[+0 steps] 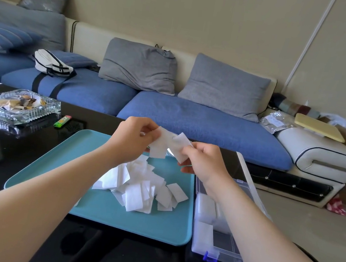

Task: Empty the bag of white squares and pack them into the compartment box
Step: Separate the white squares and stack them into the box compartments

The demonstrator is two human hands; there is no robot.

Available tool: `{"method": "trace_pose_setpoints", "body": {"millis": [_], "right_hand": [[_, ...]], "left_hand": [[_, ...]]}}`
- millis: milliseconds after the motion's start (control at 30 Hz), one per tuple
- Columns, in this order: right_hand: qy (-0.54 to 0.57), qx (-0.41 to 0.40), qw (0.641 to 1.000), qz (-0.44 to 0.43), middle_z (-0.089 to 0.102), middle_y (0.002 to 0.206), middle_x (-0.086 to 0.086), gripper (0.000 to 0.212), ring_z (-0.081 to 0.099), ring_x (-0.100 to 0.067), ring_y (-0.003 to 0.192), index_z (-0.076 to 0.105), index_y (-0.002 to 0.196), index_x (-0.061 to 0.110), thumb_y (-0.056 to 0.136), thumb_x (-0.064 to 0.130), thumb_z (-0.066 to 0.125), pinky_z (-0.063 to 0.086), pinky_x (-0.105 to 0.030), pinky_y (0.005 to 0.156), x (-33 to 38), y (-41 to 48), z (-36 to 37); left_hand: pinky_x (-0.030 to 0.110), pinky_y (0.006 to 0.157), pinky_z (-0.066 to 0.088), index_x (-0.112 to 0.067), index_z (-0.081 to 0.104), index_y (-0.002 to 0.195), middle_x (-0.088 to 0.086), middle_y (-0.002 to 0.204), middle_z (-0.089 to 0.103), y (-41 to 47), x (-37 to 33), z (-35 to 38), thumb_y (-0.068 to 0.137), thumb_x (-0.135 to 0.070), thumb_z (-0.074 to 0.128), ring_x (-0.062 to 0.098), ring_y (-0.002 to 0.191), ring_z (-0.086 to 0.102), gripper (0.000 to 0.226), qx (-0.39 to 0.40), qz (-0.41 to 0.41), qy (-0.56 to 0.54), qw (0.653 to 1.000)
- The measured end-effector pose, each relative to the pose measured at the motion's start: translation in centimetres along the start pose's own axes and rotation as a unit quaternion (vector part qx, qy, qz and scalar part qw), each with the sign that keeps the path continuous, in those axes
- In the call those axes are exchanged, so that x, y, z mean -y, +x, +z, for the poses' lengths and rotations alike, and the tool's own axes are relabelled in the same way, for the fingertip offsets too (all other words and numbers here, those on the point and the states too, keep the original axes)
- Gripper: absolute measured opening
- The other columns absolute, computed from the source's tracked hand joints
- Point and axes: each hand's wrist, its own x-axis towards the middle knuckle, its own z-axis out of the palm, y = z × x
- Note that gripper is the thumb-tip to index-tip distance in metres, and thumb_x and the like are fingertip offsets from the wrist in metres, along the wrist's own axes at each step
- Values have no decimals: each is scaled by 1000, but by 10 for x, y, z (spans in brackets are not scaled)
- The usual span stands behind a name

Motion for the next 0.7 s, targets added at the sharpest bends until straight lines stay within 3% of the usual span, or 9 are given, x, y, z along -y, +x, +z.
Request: {"method": "trace_pose_setpoints", "body": {"millis": [100,200,300,467,700], "right_hand": [[79,18,996,38,72,77,-3,15,62,-17,71,80,87,14,92,9,67,50,-31,64,5,0,6],[132,37,989,60,74,79,-5,13,69,-17,68,78,98,10,92,7,67,51,-30,64,10,-4,9],[80,46,994,50,81,89,-8,13,74,-18,71,79,100,13,92,10,69,55,-29,65,11,-8,10],[-34,44,998,12,80,80,-3,14,68,-12,60,77,96,18,88,8,71,53,-28,63,10,-12,6],[-49,34,998,-1,81,82,-4,20,75,-22,65,74,107,18,88,13,71,59,-33,62,8,-14,7]], "left_hand": [[36,65,66,-7,71,99,12,96,77,-5,-10,2,101,-19,69,25,78,77,13,10,-48,-93,994],[43,69,67,-4,70,100,13,92,78,-8,-17,4,101,-19,70,28,77,78,15,28,-68,-122,990],[44,71,67,-6,72,100,13,87,79,-11,-22,5,100,-20,70,27,75,79,15,33,-79,-120,989],[43,72,67,-12,77,97,11,84,80,-14,-29,6,97,-24,75,27,75,79,13,29,-92,-116,989],[38,75,66,-13,80,102,9,85,80,-18,-32,6,100,-29,71,27,77,79,18,58,-97,-139,984]]}}
